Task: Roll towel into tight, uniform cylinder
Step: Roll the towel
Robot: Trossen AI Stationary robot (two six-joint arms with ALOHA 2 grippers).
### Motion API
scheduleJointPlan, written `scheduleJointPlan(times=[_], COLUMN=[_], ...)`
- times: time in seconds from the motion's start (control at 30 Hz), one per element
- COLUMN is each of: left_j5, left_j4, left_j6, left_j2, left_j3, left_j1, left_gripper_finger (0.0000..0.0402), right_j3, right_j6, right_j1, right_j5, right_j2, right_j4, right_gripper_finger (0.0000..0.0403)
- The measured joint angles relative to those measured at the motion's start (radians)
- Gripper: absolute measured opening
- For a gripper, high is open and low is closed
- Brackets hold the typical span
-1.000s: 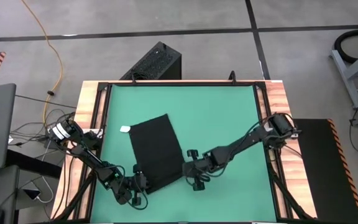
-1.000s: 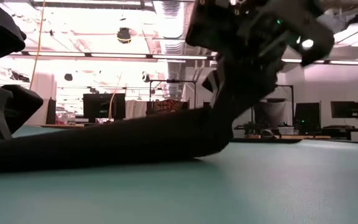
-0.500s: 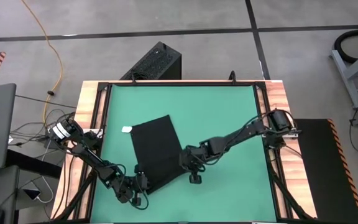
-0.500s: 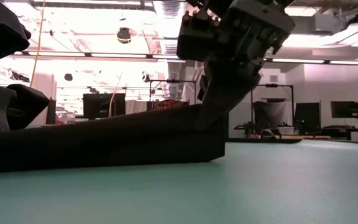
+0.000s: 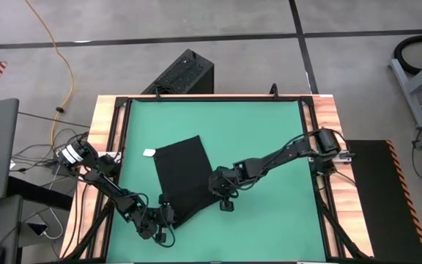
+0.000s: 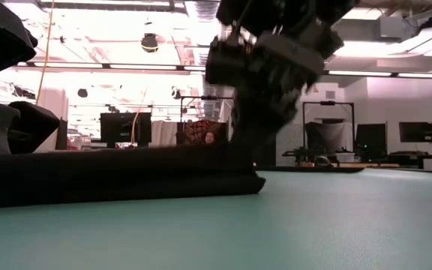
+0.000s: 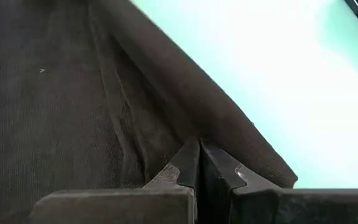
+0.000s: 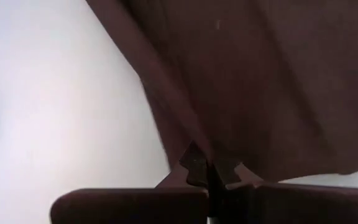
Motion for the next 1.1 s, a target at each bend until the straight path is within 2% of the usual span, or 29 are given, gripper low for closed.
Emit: scheduleJointPlan(times=[0.17,0.3,0.4,0.6,0.77,0.87,0.97,1.1], left_j5=[0.011,0.021,0.021,0.022,-0.017,-0.030,-0.034,0.054], left_j4=[0.003,-0.008,-0.058,-0.258,-0.253,-0.190,-0.185,-0.294], left_j6=[0.020,0.021,0.022,0.024,0.071,0.201,0.291,0.394], left_j2=[0.000,-0.016,-0.076,-0.246,-0.340,-0.321,-0.249,-0.118], left_j3=[0.006,0.005,0.010,0.034,0.034,0.040,0.096,0.228], left_j1=[-0.001,-0.001,-0.002,-0.013,-0.037,-0.056,-0.061,-0.051], left_gripper_finger=[0.0000,0.0000,0.0000,0.0000,0.0000,0.0000,0.0000,0.0000], right_j3=[0.001,0.002,0.002,0.001,0.001,0.001,0.000,0.000], right_j6=[0.004,0.013,0.015,0.016,0.016,0.016,0.016,0.016], right_j1=[0.001,0.001,0.001,0.001,0.001,0.000,0.001,0.002], right_j5=[-0.006,-0.004,0.001,0.001,0.001,0.008,0.017,0.019], right_j2=[0.064,0.067,0.068,0.069,0.069,0.070,0.070,0.070], right_j4=[0.027,0.021,0.023,0.023,0.024,0.026,0.034,0.040], right_gripper_finger=[0.0003,0.0003,0.0003,0.0003,0.0004,0.0005,0.0005,0.0006])
